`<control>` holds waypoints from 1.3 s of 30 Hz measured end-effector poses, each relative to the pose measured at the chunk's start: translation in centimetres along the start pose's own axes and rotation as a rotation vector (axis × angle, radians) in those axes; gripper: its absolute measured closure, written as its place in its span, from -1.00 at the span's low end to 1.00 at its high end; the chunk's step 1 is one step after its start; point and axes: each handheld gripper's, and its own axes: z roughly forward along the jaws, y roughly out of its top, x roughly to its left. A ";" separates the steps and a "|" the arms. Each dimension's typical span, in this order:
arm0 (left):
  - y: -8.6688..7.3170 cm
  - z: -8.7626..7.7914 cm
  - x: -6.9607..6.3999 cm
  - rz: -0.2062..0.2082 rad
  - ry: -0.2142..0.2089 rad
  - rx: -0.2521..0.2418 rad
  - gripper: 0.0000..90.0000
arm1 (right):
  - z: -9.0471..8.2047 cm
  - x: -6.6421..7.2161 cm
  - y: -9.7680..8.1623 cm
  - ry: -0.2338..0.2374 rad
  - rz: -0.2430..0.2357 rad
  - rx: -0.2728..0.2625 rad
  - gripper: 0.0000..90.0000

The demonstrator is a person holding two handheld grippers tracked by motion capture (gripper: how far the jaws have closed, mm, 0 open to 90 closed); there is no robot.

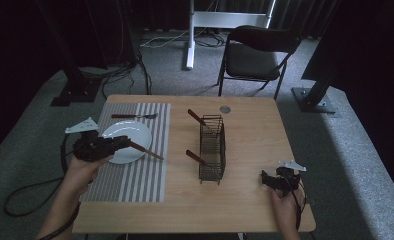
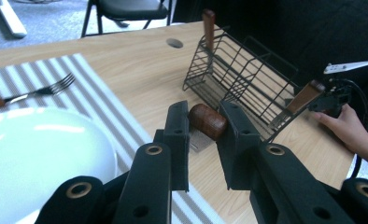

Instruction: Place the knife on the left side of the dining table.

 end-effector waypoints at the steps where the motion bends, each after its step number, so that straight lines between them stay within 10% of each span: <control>1: -0.3 -0.2 0.2 -0.008 0.004 -0.002 0.67 | 0.0 0.0 0.0 0.000 0.001 0.000 -0.74; 39: -7.7 -1.8 4.8 -0.222 -0.007 0.068 0.77 | 0.0 0.0 0.0 0.000 0.001 0.000 -0.74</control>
